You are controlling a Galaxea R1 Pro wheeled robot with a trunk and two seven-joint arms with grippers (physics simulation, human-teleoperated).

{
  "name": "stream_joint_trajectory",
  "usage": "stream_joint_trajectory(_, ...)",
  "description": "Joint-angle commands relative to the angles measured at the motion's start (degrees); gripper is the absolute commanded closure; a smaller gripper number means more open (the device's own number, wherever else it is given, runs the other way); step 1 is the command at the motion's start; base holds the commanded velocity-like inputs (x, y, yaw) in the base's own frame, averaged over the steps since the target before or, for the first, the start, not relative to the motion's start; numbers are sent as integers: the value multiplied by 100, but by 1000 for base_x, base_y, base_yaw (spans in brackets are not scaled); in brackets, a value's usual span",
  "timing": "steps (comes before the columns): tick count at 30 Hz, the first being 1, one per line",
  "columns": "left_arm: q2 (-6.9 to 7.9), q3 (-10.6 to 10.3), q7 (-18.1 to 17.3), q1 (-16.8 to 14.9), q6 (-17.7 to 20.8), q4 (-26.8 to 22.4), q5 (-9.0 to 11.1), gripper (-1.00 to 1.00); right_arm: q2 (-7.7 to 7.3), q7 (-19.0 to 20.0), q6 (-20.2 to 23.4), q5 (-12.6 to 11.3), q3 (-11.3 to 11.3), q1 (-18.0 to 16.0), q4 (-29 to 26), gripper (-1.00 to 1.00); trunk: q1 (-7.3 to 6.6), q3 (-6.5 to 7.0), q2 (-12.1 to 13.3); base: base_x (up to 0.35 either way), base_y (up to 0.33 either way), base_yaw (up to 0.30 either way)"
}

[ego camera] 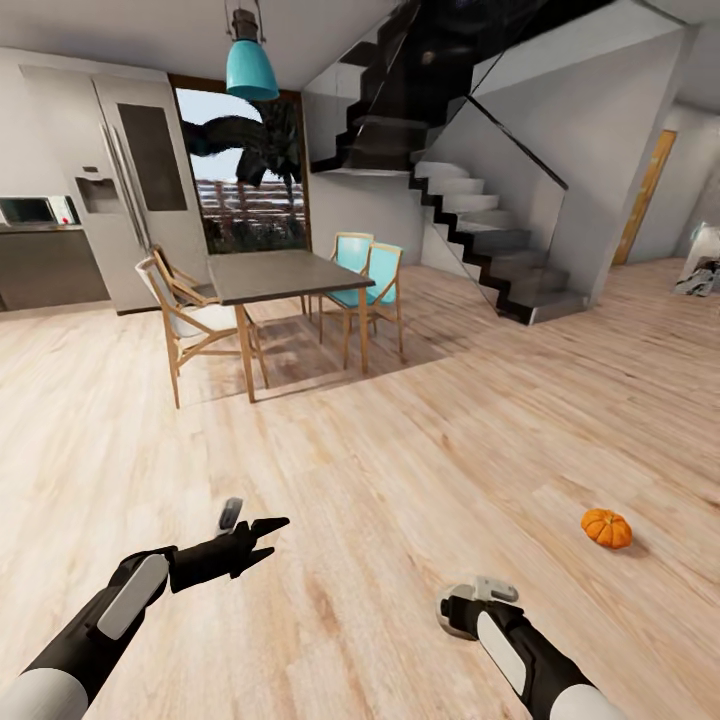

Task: Place each of the two pumpkins and all three candles from the living room inside a cabinet in the living room (use any cabinet), then make sure every cabinet is closed, and position the cauldron so it is next to a table in the living room.

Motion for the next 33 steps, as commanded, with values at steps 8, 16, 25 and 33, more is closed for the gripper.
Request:
stream_joint_trajectory(8,5,-10,-12,-3,10,1,-1,-100,6,-53,16,-58,50,-2,-13,100,-177,122,320,0,0,-37)
stream_joint_trajectory(16,5,-10,-12,-3,11,1,-5,-100,-2,-62,24,-58,50,-2,-14,100,-353,213,641,0,0,-158)
stream_joint_trajectory(25,5,-10,-12,-3,11,1,-8,-100,-4,-62,19,-58,50,-1,-14,100,-551,355,1002,0,0,-54)
stream_joint_trajectory(33,5,-10,-12,-3,14,1,-8,-100,-11,-62,20,-58,50,-1,-14,100,-726,498,1323,0,0,-1)
